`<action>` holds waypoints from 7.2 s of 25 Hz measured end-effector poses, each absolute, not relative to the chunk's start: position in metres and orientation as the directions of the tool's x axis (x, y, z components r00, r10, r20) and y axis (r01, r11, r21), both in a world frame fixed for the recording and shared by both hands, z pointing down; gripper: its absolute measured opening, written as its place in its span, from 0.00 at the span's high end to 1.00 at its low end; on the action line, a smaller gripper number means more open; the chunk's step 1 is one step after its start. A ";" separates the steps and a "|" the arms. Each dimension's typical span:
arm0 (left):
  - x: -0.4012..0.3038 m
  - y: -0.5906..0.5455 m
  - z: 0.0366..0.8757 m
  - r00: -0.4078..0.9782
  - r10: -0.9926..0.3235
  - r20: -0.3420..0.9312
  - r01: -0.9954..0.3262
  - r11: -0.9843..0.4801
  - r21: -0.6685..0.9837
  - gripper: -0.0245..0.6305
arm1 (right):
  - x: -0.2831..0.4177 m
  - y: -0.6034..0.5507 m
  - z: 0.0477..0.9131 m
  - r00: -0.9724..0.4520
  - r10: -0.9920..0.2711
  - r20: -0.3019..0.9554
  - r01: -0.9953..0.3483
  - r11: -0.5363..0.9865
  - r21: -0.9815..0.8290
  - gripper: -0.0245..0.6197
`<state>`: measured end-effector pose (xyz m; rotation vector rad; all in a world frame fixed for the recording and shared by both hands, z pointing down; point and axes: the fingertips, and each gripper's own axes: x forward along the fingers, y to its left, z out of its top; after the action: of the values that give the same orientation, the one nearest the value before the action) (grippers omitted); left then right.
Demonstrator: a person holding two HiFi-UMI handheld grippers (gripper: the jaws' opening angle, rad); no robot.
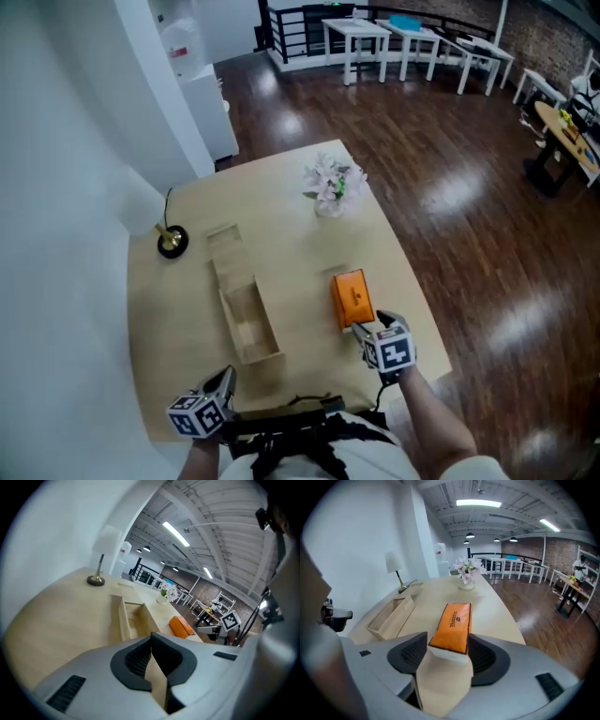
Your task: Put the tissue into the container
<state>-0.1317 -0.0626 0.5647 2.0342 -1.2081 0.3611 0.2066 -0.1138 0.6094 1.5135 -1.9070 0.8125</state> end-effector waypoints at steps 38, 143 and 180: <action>-0.094 -0.041 0.544 0.552 -0.628 0.549 -0.828 -0.340 0.445 0.85 | 0.196 -0.183 0.695 -0.202 -0.532 0.823 -0.979 0.113 -0.167 0.24; -0.231 -0.057 0.524 0.648 -0.612 0.454 -0.753 -0.424 0.504 0.85 | -0.101 -0.190 0.637 -0.299 -0.549 0.781 -0.940 0.310 -0.142 0.25; -0.164 -0.065 0.515 0.689 -0.616 0.382 -0.716 -0.494 0.494 0.85 | -0.006 -0.163 0.534 -0.355 -0.709 0.609 -0.930 0.333 -0.154 0.25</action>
<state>-0.1640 -0.0654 0.5153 2.2610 -1.0161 0.2028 -0.0061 -0.1629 0.5337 1.4411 -2.1674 0.6817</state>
